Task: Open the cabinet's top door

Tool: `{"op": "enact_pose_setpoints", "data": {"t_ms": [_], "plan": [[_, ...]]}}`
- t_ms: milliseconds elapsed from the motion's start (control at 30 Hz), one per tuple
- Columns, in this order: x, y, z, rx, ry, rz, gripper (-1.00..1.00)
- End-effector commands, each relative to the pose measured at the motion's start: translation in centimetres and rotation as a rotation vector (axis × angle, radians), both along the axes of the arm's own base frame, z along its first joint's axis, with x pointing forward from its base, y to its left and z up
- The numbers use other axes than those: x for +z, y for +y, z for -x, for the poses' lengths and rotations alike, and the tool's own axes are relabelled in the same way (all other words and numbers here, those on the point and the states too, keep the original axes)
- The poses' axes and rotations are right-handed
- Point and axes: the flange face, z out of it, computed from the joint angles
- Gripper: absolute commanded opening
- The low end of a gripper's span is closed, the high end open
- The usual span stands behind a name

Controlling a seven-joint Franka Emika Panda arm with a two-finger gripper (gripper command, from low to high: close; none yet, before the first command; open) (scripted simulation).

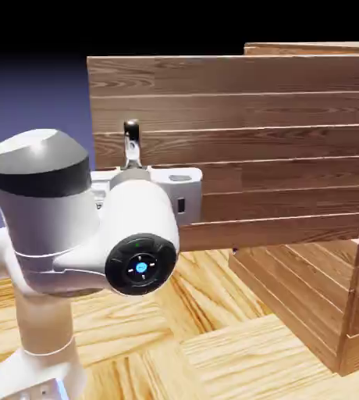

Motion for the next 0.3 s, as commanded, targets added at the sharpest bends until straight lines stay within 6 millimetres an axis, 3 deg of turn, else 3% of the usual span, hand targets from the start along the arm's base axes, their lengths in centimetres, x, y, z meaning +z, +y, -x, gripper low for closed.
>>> {"op": "enact_pose_setpoints", "data": {"t_ms": [0, 267], "plan": [[0.0, -1.0, -0.1, 0.019, 0.000, 0.000, -1.00], [0.0, -7.5, -1.5, 0.162, 0.000, 0.000, -1.00]]}}
